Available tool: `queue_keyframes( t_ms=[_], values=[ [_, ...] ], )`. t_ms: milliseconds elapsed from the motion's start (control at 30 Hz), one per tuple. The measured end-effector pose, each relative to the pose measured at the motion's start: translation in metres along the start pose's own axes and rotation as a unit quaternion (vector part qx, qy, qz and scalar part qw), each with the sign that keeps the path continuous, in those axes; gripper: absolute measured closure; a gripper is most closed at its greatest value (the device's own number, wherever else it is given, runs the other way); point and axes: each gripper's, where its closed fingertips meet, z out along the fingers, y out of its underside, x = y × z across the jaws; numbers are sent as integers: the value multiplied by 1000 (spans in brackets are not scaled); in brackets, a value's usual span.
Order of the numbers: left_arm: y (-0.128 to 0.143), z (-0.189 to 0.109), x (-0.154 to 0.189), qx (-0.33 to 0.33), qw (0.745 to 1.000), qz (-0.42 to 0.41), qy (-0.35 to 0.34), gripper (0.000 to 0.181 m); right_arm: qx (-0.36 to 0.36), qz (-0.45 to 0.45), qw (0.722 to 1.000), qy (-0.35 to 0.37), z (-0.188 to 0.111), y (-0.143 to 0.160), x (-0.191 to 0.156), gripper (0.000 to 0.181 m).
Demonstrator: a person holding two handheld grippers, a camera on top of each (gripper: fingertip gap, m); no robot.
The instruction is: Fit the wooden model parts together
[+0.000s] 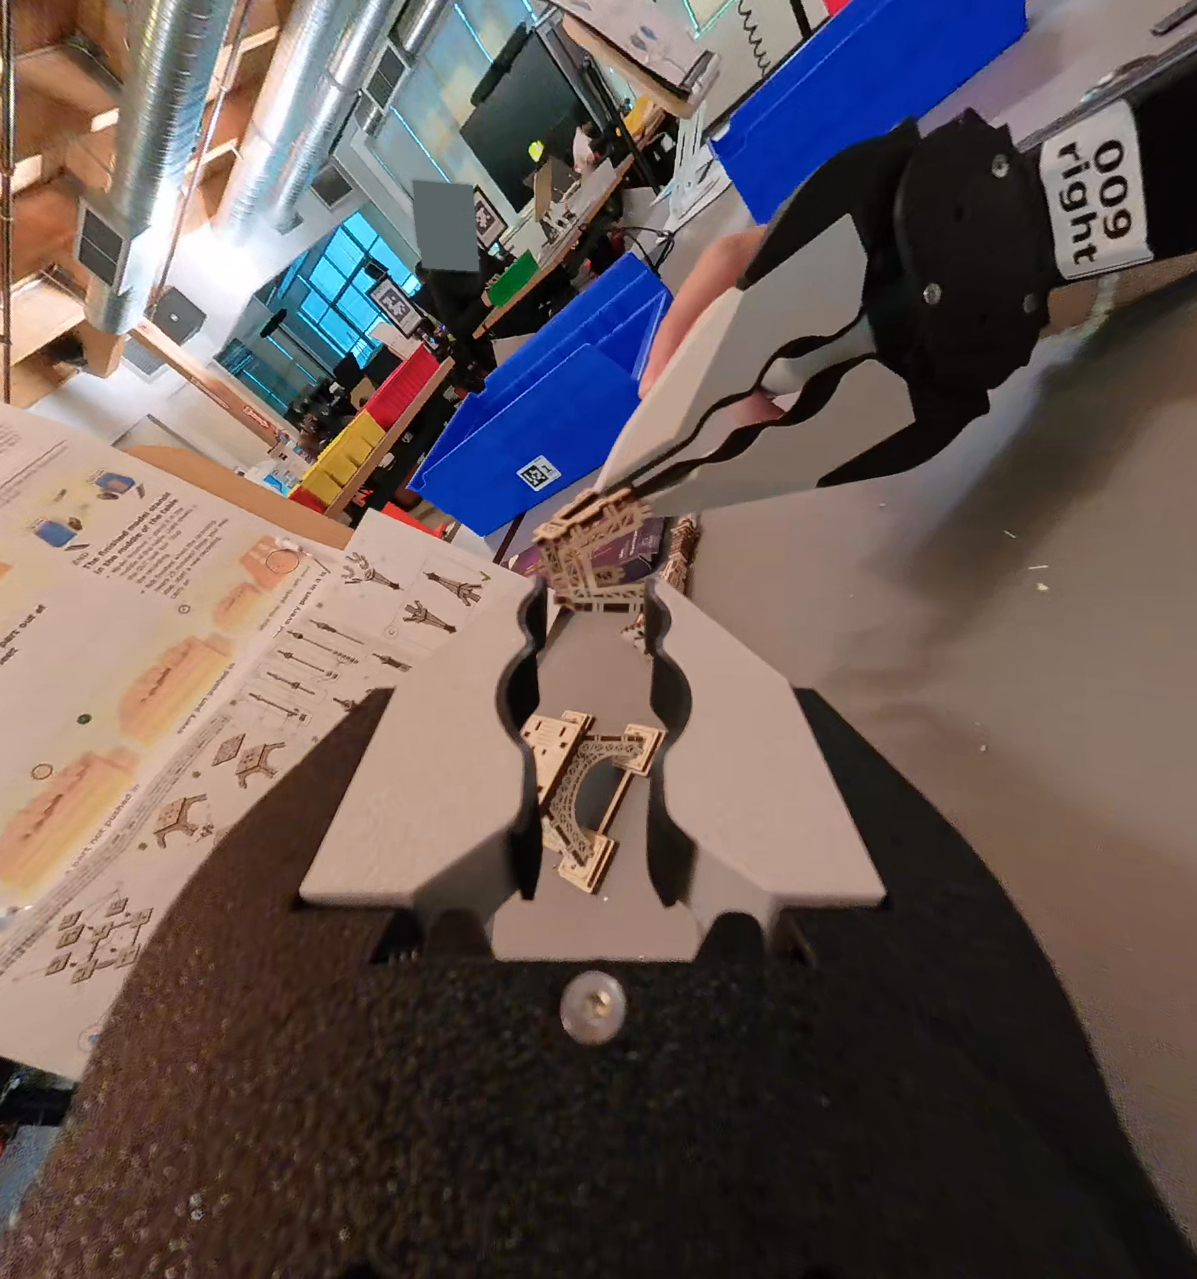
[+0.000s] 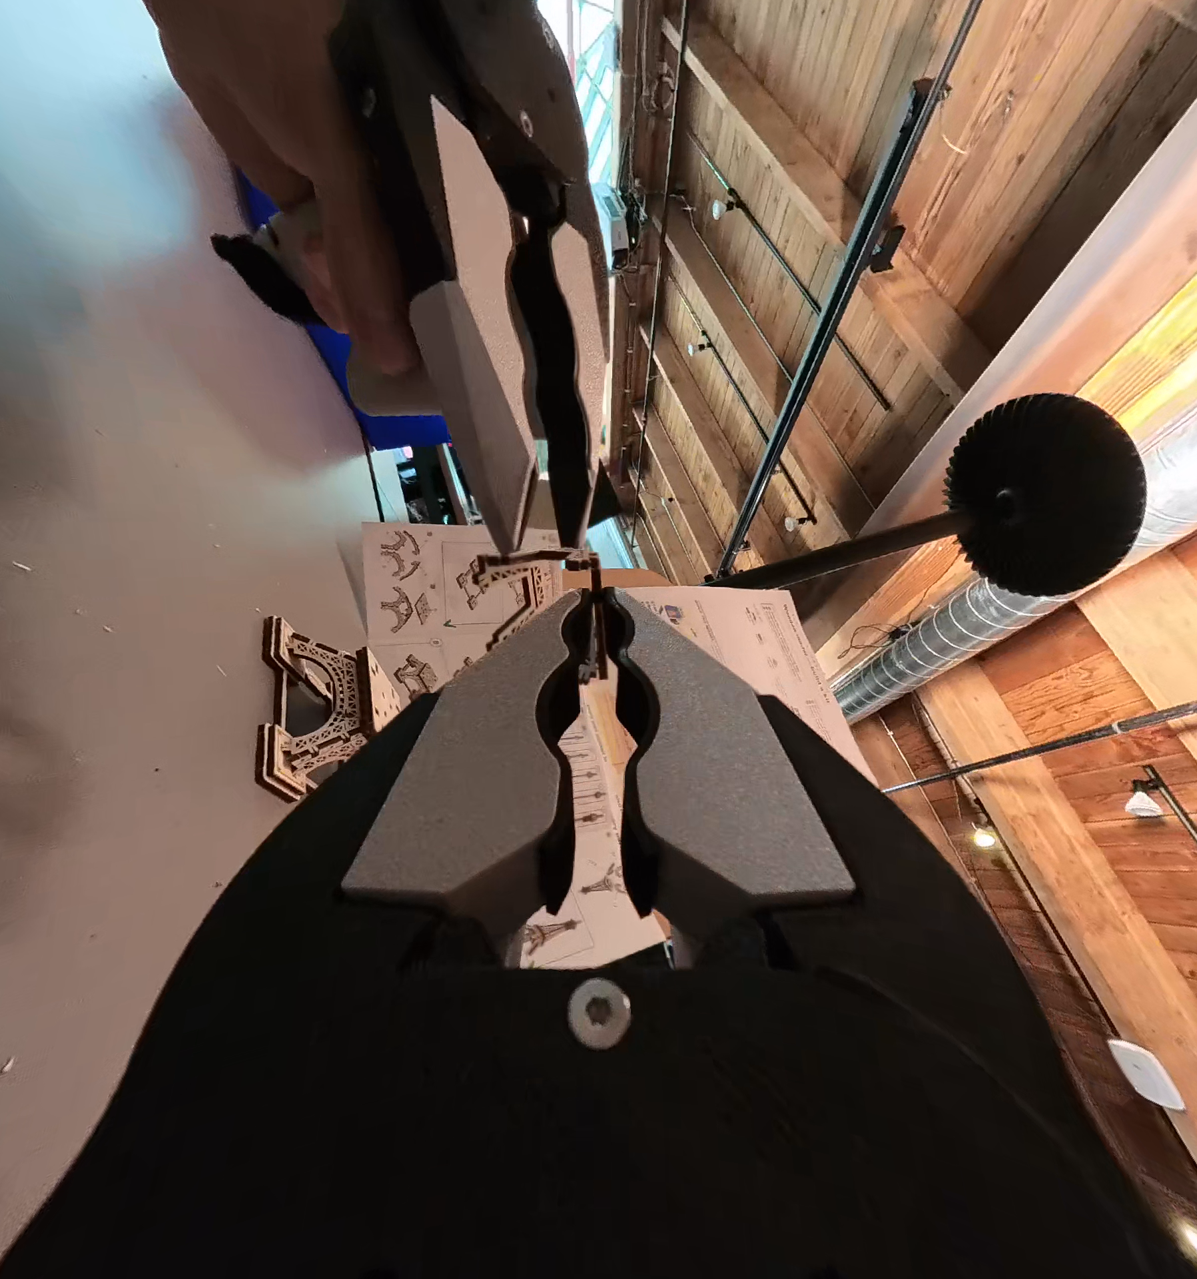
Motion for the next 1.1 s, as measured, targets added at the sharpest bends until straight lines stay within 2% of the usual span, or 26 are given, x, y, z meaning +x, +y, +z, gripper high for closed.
queue_keyframes(
  t_ms=[267, 533, 633, 767, 833, 1000, 1100],
  values=[
    [6, 4, 0, -21, 1000, 15, -15, 158, -1, -1, 1000, -11, 1, 0, -3, 181],
    [0, 0, 1, 9, 998, -59, 19, 156, 1, 0, 1000, -27, 1, 2, -7, 181],
    [5, 1, 1, -5, 998, -67, 19, 157, 7, -2, 1000, -26, 1, -2, -7, 181],
    [7, 3, 1, -12, 998, -68, 13, 171, 8, -9, 999, -31, 1, -4, -9, 181],
    [9, 3, -1, -20, 998, -58, 7, 171, 7, -3, 999, -38, 2, -3, -11, 181],
    [10, 6, -10, -31, 998, -44, -39, 172, 3, 74, 996, -50, 3, 1, -12, 178],
    [10, 3, -19, -34, 996, -27, -72, 172, 31, 163, 983, -83, -1, -6, -17, 164]
  ],
)
